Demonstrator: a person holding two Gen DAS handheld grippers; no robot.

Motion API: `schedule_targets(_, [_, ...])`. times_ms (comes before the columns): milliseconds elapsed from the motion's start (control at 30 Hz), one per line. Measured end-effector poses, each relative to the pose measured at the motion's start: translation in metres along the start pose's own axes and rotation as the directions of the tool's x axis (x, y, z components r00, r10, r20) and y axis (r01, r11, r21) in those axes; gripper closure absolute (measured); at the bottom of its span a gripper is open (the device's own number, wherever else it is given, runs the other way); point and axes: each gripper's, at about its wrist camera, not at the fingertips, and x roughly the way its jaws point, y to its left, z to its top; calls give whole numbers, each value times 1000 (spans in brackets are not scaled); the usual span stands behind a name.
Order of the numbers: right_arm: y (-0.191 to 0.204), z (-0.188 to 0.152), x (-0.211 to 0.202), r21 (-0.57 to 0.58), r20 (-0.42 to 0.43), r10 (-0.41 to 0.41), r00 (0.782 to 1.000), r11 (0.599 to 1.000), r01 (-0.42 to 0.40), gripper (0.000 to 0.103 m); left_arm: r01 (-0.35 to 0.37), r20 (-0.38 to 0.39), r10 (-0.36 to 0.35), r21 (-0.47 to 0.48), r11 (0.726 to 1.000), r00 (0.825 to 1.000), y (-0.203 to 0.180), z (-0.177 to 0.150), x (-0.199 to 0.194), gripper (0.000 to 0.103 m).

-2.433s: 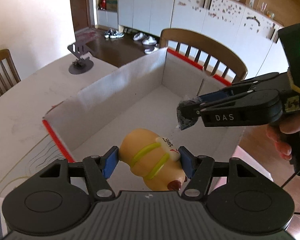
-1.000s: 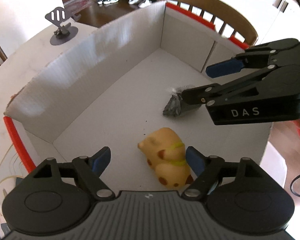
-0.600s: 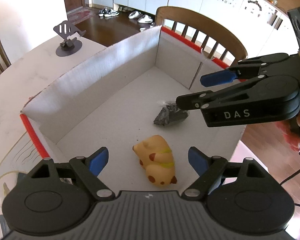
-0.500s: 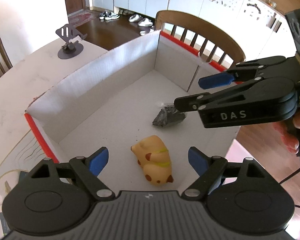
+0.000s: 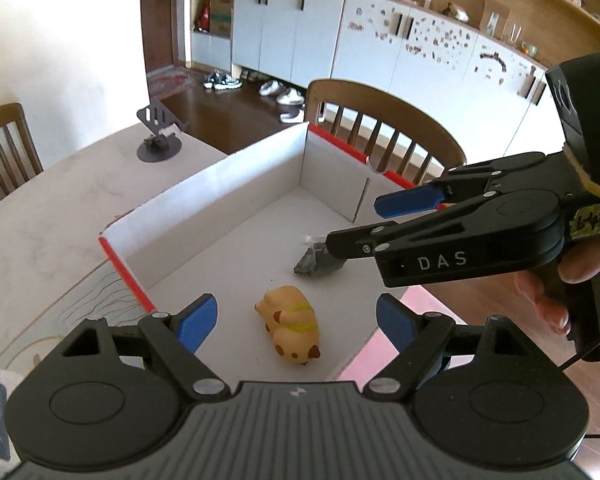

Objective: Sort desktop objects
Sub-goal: 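Open both grippers to drop the toy and foil bag into the box, then withdraw both grippers from the box back toward the snack pile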

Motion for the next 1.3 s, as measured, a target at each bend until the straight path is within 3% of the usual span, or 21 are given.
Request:
schedule_targets(800, [77,-20,-60,14,111,10,994,1000,-12,35,-35,158,45,-68,997,986,23,-69,-109,16])
schedule_targets(1300, [147,-43,-75,-7,123,15,992,1000,-14,33,-36,180,56,-111,993,982,52,-125,-162,16])
